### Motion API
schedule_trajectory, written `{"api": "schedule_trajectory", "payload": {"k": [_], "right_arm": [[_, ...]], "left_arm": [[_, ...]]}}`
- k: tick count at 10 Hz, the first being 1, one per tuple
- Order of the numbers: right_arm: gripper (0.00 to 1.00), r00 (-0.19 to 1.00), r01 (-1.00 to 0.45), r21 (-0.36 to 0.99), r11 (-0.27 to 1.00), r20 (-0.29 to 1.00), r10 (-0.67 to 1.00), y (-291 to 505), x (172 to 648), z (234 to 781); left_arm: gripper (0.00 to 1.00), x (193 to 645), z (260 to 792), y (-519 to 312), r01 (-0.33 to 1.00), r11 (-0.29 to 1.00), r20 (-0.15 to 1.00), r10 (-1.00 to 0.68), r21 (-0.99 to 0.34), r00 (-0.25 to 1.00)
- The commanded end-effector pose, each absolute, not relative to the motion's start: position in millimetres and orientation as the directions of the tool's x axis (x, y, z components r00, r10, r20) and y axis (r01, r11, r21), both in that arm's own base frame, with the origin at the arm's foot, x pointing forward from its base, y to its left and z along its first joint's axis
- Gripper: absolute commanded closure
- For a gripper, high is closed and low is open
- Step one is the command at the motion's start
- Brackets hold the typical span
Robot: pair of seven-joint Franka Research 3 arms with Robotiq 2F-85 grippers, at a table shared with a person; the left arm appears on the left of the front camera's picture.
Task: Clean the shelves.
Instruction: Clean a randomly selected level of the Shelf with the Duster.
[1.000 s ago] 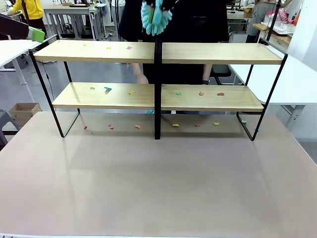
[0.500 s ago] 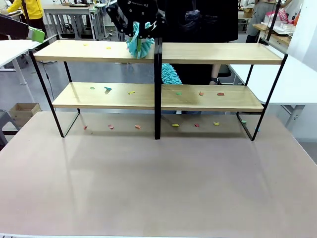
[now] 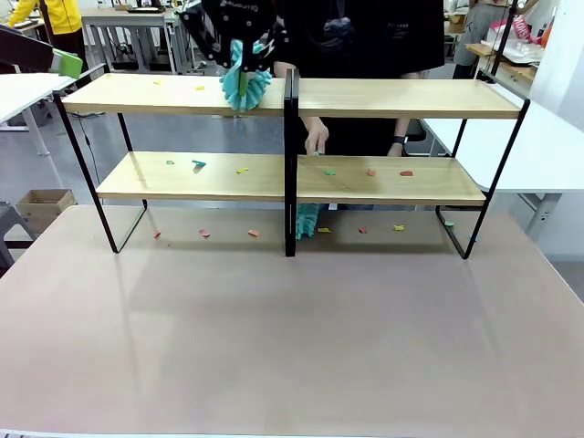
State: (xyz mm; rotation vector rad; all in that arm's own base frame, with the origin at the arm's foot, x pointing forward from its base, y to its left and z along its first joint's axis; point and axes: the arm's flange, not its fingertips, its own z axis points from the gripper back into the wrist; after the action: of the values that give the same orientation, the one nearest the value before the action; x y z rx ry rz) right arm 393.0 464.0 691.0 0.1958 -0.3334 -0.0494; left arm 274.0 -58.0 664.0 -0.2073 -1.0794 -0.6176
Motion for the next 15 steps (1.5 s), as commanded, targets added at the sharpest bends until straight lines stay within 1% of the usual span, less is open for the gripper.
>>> {"api": "schedule_trajectory", "payload": {"k": [1, 2, 3, 4, 5, 6, 7, 8, 11, 13, 14, 15], "right_arm": [[0.88, 0.961, -0.075, 0.203, 0.976, 0.275, 0.017, 499, 413, 698], [0.88, 0.958, -0.159, 0.244, 0.957, 0.272, 0.09, 515, 422, 708], [0.88, 0.941, -0.318, 0.364, 0.876, 0.234, 0.244, 531, 427, 722], [0.88, 0.875, -0.474, 0.502, 0.723, 0.181, 0.448, 540, 425, 734], [0.88, 0.835, -0.509, 0.578, 0.638, 0.151, 0.529, 534, 424, 736], [0.88, 0.828, -0.484, 0.667, 0.567, 0.14, 0.542, 514, 428, 738], [0.88, 0.886, -0.423, 0.67, 0.61, 0.164, 0.434, 489, 435, 739], [0.88, 0.909, -0.389, 0.681, 0.621, 0.172, 0.38, 470, 437, 739], [0.88, 0.936, -0.346, 0.641, 0.685, 0.179, 0.305, 452, 437, 733], [0.88, 0.946, -0.324, 0.593, 0.737, 0.211, 0.245, 439, 440, 728], [0.88, 0.945, -0.321, 0.579, 0.75, 0.242, 0.218, 420, 436, 730], [0.88, 0.932, -0.362, 0.593, 0.719, 0.257, 0.257, 375, 413, 746]], "left_arm": [[0.0, 274, 663, -56, 0.574, 0.808, 0.873, -0.37, 0.133, 0.319], [0.0, 274, 663, -56, 0.574, 0.808, 0.873, -0.37, 0.133, 0.319], [0.0, 274, 663, -56, 0.574, 0.808, 0.873, -0.37, 0.133, 0.319], [0.0, 274, 663, -56, 0.574, 0.808, 0.873, -0.37, 0.133, 0.319], [0.0, 274, 663, -56, 0.574, 0.808, 0.873, -0.37, 0.133, 0.319], [0.0, 274, 663, -56, 0.574, 0.808, 0.873, -0.37, 0.133, 0.319], [0.0, 274, 663, -56, 0.574, 0.808, 0.873, -0.37, 0.133, 0.319], [0.0, 274, 663, -56, 0.574, 0.808, 0.873, -0.37, 0.133, 0.319], [0.0, 274, 663, -56, 0.574, 0.808, 0.873, -0.37, 0.133, 0.319], [0.0, 274, 663, -56, 0.574, 0.808, 0.873, -0.37, 0.133, 0.319], [0.0, 274, 663, -56, 0.574, 0.808, 0.873, -0.37, 0.133, 0.319], [0.0, 274, 663, -56, 0.574, 0.808, 0.873, -0.37, 0.133, 0.319]]}}
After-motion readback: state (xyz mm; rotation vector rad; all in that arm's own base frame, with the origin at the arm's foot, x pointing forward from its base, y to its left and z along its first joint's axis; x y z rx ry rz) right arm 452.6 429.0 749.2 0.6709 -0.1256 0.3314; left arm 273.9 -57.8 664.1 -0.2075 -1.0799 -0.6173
